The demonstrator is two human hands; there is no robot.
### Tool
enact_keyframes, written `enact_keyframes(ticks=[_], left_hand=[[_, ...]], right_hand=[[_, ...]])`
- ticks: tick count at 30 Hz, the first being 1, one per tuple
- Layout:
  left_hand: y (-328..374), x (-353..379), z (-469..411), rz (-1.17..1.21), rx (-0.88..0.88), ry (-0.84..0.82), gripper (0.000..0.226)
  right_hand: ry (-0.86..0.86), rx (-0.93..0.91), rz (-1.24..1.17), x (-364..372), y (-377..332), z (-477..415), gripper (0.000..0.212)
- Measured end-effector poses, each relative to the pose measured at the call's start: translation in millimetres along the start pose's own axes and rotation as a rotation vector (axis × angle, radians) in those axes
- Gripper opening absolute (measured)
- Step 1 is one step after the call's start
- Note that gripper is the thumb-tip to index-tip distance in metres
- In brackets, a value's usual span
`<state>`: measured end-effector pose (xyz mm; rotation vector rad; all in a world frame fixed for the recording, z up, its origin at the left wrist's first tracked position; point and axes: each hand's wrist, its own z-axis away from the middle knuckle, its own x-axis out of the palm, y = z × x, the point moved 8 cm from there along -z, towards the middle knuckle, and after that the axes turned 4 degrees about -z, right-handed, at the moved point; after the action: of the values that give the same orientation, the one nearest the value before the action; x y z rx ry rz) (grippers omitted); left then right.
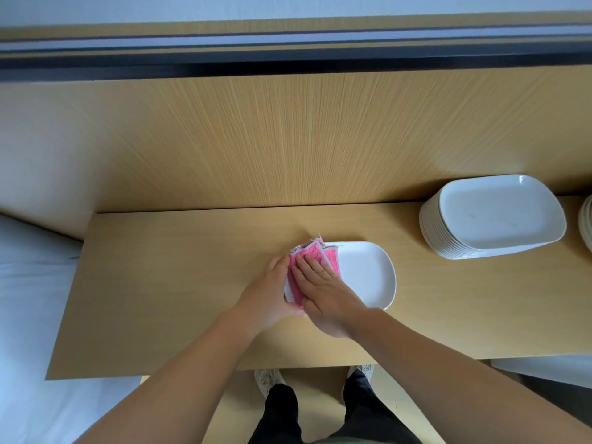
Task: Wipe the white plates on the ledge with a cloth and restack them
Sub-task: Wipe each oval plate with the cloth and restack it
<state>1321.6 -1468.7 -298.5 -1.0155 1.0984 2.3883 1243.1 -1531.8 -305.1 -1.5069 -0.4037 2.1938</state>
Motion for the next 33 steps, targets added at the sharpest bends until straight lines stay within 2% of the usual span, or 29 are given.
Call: enact_keyframes(ticks=[5,10,12,15,21,24,26,29,33], left_hand=[[1.4,-0.8,6.9,-0.098,0.001,0.097,0.112],[7.3,0.1,11.8,-0.301,0.103,0.108,0.110],[10.0,2.1,15.4,-0.381,0.147,0.137,0.105],[6.8,2.5,20.3,-0.375,0.149,0.206,0.095],[4.9,1.2,22.2,-0.358,0.162,0.222,0.077],[2.9,0.9,21.5,-0.337,0.145,0.217,0.082],[4.1,-0.8,21.4,-0.352,0.159,0.239,0.087],[2.7,1.1,20.0,-0.334,0.152,0.214,0.083],[7.3,-0.6,20.8,-0.330,0.172,0.214,0.082]], right_hand=[[-0.037,-0.064,-0.020,5.6,-1.7,5.7,0.077],[-0.081,-0.104,-0.023,6.1,-0.7,15.2,0.059],[-0.085,-0.123,-0.026,5.7,-0.6,19.1,0.066],[-0.097,-0.137,-0.024,7.9,5.9,26.7,0.082],[-0.094,-0.113,0.005,8.1,38.1,49.9,0.083],[-0.110,-0.063,0.048,2.6,59.3,64.0,0.086],[-0.061,-0.056,0.152,-9.5,71.3,76.1,0.078],[0.053,-0.067,0.345,-27.2,85.1,91.6,0.056],[0.179,-0.158,0.428,-49.9,87.3,101.1,0.034]])
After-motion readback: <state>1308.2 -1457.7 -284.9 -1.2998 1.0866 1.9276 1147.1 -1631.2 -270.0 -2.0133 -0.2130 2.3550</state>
